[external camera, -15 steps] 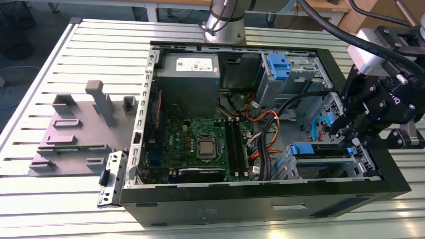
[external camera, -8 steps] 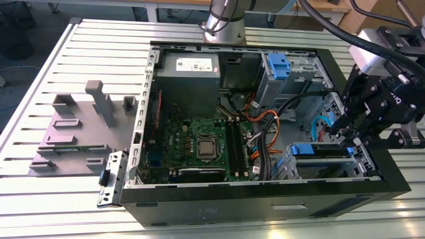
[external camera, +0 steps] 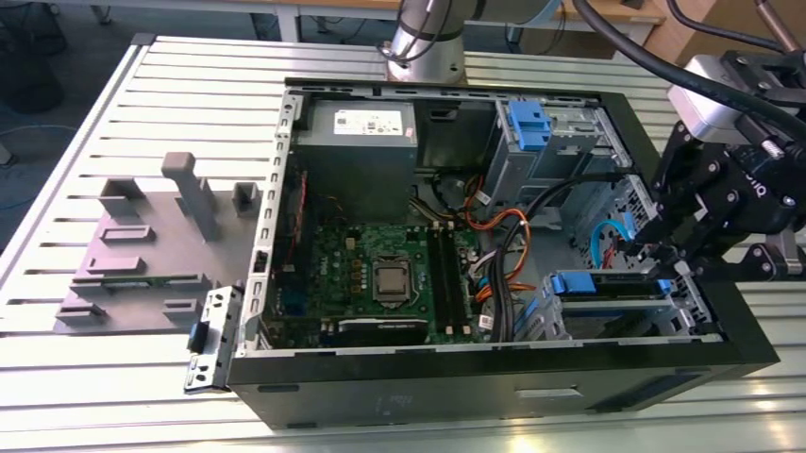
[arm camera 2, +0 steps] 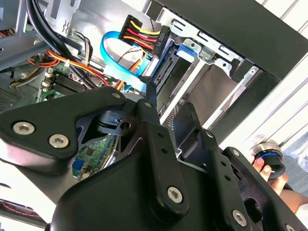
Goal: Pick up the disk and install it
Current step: 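Insert the first disk wire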
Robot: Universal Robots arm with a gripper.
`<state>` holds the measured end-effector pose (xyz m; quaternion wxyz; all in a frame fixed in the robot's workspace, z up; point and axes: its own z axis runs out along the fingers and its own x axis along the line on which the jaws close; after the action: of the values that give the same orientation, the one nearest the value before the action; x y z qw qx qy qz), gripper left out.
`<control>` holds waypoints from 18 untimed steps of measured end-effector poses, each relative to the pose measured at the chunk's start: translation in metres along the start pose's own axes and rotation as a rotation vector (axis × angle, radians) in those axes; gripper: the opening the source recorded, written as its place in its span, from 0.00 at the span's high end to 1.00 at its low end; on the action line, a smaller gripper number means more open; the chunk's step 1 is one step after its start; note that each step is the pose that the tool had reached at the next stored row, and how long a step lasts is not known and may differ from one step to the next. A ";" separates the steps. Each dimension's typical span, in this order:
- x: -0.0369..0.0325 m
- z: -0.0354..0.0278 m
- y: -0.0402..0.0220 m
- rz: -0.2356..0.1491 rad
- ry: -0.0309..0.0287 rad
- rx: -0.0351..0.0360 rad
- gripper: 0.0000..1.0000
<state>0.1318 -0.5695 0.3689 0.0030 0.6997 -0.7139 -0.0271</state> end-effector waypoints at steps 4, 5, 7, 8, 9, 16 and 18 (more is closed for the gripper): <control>-0.0004 0.0001 -0.0023 0.000 0.0007 0.0000 0.59; -0.0005 0.0002 -0.0027 0.000 0.0006 -0.0001 0.59; -0.0007 0.0003 -0.0037 0.000 0.0006 0.0000 0.59; -0.0008 0.0003 -0.0042 0.000 0.0006 -0.0001 0.59; -0.0009 0.0004 -0.0048 0.000 0.0005 -0.0001 0.59; -0.0010 0.0006 -0.0078 0.000 0.0007 -0.0001 0.59; -0.0012 0.0006 -0.0089 0.000 0.0007 -0.0001 0.59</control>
<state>0.1407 -0.5685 0.3679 0.0033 0.6997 -0.7139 -0.0269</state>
